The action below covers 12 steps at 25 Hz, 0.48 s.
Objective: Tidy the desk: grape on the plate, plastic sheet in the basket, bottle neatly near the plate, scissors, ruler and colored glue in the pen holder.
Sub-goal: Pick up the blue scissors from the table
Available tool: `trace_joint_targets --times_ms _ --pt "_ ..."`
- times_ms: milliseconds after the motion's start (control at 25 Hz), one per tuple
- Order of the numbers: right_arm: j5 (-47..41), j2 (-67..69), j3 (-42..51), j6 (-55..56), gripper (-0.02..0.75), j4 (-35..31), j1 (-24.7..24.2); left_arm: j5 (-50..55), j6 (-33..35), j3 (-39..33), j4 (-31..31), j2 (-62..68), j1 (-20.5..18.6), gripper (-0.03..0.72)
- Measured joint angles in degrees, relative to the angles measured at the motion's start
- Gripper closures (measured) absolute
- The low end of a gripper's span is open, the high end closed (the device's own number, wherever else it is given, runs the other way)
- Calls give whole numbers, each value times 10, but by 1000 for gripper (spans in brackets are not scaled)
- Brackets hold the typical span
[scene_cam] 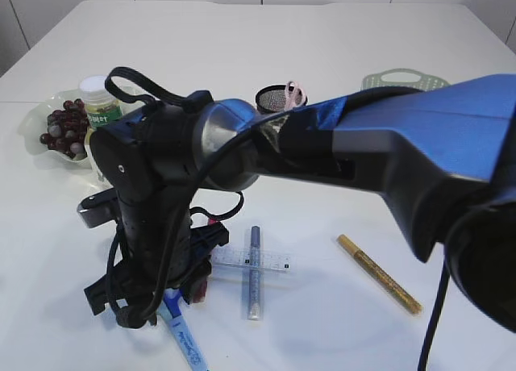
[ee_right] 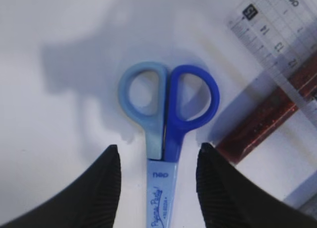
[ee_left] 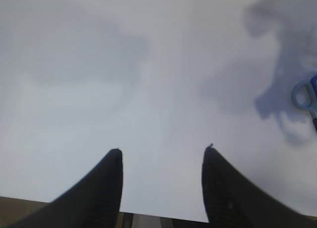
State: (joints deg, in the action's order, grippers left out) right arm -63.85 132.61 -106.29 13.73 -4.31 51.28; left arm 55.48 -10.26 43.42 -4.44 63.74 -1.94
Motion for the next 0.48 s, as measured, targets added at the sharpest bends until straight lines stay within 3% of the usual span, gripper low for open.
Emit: trace_joint_targets --times_ms 480 --pt "1 28 -2 1 339 3 0 2 0 0 -2 0 0 309"
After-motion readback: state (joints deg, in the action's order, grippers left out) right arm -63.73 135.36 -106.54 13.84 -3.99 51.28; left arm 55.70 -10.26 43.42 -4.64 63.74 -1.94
